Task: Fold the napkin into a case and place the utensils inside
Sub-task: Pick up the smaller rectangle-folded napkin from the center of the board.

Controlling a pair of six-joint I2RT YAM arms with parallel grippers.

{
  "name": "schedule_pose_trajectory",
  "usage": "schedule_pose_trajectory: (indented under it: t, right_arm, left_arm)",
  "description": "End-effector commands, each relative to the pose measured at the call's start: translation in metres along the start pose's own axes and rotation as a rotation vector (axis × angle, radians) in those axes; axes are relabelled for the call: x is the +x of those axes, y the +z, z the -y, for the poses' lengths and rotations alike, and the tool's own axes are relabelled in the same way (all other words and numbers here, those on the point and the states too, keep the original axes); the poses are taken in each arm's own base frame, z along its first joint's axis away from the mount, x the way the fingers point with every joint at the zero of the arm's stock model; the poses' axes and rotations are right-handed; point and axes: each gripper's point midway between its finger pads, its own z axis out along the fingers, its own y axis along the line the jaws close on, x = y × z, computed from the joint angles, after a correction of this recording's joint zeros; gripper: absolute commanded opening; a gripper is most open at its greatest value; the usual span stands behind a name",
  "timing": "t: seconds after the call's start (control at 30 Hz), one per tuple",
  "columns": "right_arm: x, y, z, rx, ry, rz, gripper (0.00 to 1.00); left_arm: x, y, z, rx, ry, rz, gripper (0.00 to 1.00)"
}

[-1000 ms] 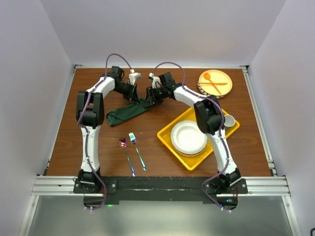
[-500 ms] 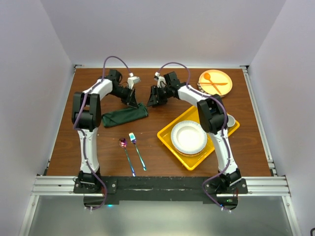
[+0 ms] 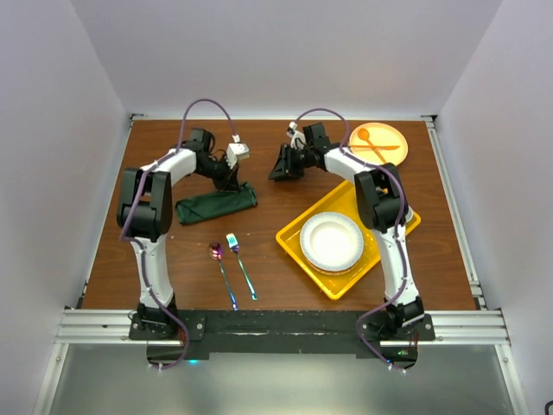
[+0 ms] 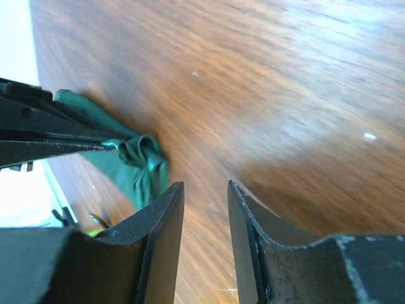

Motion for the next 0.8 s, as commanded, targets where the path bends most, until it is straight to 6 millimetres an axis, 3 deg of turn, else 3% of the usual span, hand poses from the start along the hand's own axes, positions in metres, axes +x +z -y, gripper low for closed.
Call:
schedule_pose_trajectory:
  t: [0.0, 0.17, 0.33, 0.53, 0.63, 0.77]
  right_arm:
    - [-0.009, -0.002, -0.053, -0.134, -0.04, 0.022, 0.38]
    - [-0.007, 0.005, -0.075, -0.195, -0.064, 0.02, 0.38]
    - [-0.01, 0.009, -0.09, -0.231, -0.096, 0.033, 0.38]
    - [-0.007, 0.014, -0.101, -0.27, -0.113, 0.022, 0.38]
    - [0.007, 0.021, -0.109, -0.279, -0.11, -0.013, 0.36]
    - [0.024, 0.026, -0.106, -0.267, -0.078, -0.06, 0.32]
  left_arm:
    - [-0.047, -0.027, -0.008, -0.107, 0.319, 0.074, 0.0]
    - [-0.043, -0.032, 0.017, -0.1, 0.468, 0.053, 0.0]
    - [-0.021, -0.017, 0.043, -0.051, 0.554, -0.007, 0.0]
    - [-0.017, -0.009, 0.049, -0.033, 0.576, -0.017, 0.0]
    - [-0.018, -0.011, 0.048, -0.043, 0.588, -0.02, 0.0]
    - [-0.016, -0.013, 0.048, -0.063, 0.604, -0.026, 0.0]
